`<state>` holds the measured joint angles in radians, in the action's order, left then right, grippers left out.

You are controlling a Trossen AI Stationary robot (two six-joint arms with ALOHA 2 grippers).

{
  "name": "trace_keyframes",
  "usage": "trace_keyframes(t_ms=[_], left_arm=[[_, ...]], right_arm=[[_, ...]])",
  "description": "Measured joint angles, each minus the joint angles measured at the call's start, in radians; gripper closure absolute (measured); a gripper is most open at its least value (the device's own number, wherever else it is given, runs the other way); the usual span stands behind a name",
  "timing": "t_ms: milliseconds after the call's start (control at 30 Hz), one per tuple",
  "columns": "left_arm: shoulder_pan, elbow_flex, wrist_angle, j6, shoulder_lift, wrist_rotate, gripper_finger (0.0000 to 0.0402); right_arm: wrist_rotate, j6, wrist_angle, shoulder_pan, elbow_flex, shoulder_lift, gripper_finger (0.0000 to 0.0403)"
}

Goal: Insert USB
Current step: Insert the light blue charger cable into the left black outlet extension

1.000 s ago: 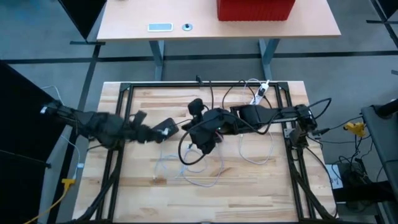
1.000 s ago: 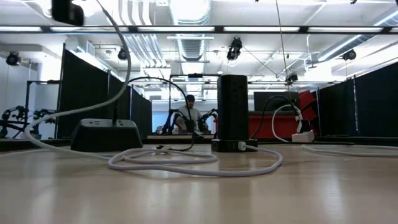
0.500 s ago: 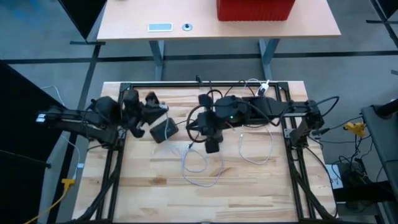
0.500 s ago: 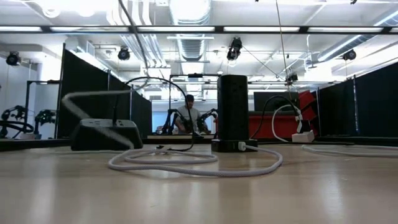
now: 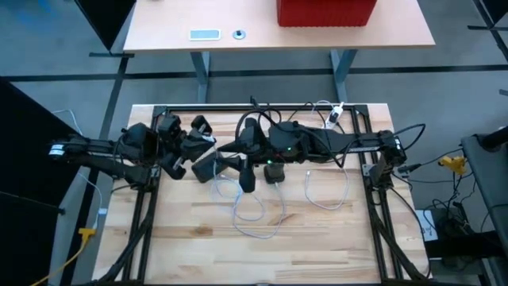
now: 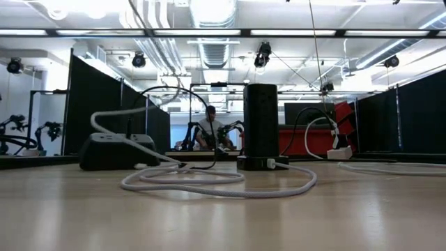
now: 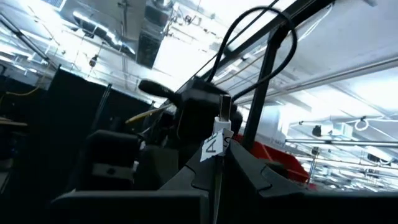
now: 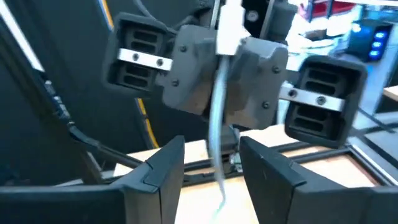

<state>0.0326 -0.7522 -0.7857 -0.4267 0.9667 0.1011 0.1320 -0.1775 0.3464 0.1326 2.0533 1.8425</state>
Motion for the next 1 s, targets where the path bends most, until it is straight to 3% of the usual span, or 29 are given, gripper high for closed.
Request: trace_keyframes(t_ms=[267, 533, 1000], left_arm=[[0.001, 0.0, -0.026, -0.008, 0.037, 0.025, 0.039], [0.003, 0.0, -0.026, -0.008, 0.032, 0.025, 0.039], [-0.04, 0.001, 0.316, 0.083, -0.131, 0.015, 0.0316]], right_arm=[[0.077, -0.011, 0.002, 0.005, 0.0, 0.003, 0.0283], [0.077, -0.015, -0.015, 0.007, 0.0, -0.003, 0.0363], [0.051, -0.078, 0.22, 0.011, 0.043, -0.039, 0.0402]])
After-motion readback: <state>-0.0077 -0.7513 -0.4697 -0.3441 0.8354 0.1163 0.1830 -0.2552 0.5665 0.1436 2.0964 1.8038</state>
